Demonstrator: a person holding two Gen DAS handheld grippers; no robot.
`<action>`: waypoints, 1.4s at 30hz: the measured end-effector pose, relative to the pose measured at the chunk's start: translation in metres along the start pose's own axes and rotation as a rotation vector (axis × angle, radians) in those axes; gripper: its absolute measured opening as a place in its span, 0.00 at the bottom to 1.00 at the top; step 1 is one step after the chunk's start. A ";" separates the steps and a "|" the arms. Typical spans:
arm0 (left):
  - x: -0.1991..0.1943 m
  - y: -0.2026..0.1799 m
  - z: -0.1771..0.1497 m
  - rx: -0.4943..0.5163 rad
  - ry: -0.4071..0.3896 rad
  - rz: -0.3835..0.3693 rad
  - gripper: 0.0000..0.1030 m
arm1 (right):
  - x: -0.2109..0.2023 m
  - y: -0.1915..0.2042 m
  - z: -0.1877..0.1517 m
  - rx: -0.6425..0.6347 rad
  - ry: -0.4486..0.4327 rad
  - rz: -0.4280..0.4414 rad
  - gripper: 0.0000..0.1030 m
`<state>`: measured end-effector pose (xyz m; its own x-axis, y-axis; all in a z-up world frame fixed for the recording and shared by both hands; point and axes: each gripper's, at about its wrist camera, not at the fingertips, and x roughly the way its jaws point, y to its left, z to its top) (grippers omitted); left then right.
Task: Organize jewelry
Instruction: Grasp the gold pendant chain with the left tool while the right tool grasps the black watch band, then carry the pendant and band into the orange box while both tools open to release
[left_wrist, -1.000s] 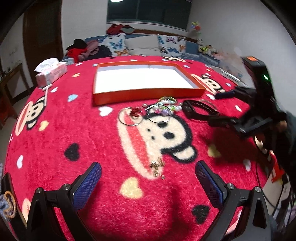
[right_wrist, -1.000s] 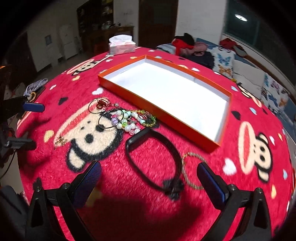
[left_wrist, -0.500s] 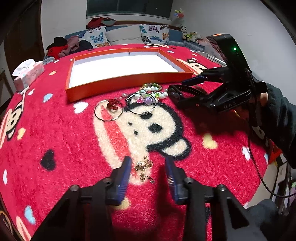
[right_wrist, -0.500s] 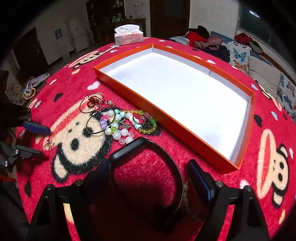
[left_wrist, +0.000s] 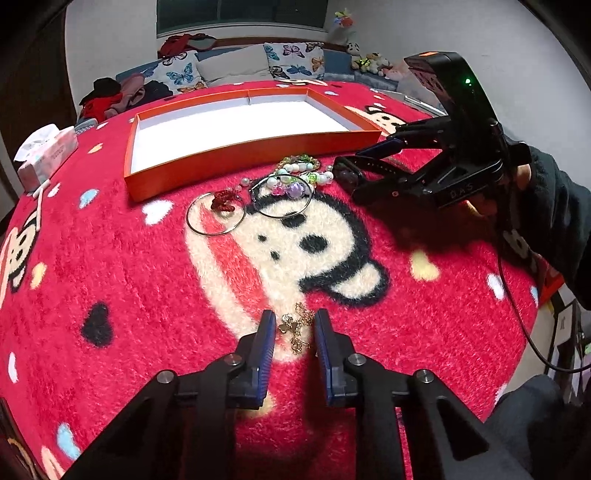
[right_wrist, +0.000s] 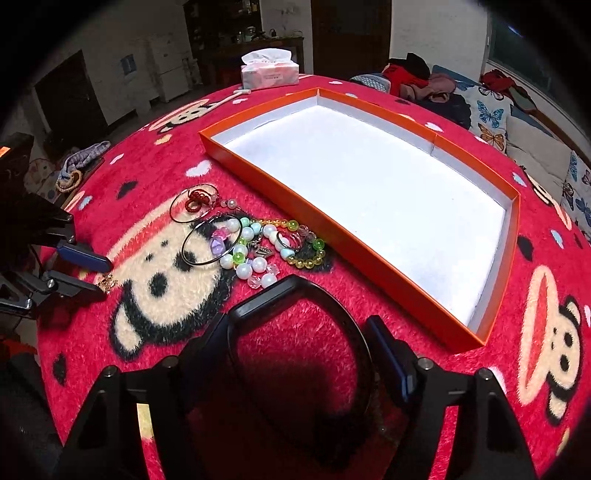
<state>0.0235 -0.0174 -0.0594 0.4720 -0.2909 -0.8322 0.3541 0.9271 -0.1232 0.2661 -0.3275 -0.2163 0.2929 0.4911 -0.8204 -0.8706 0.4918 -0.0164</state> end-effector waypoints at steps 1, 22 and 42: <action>0.000 0.001 0.000 0.000 0.000 -0.001 0.19 | -0.001 0.000 -0.001 -0.001 -0.001 0.002 0.79; -0.011 0.004 0.008 -0.002 -0.052 -0.010 0.11 | 0.005 0.002 0.003 -0.049 0.005 0.025 0.79; -0.082 0.017 0.046 -0.025 -0.222 0.032 0.11 | -0.018 0.012 0.007 0.006 -0.039 0.024 0.51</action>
<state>0.0285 0.0115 0.0317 0.6498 -0.3038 -0.6967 0.3173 0.9414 -0.1145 0.2536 -0.3251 -0.1975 0.2878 0.5305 -0.7974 -0.8749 0.4842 0.0064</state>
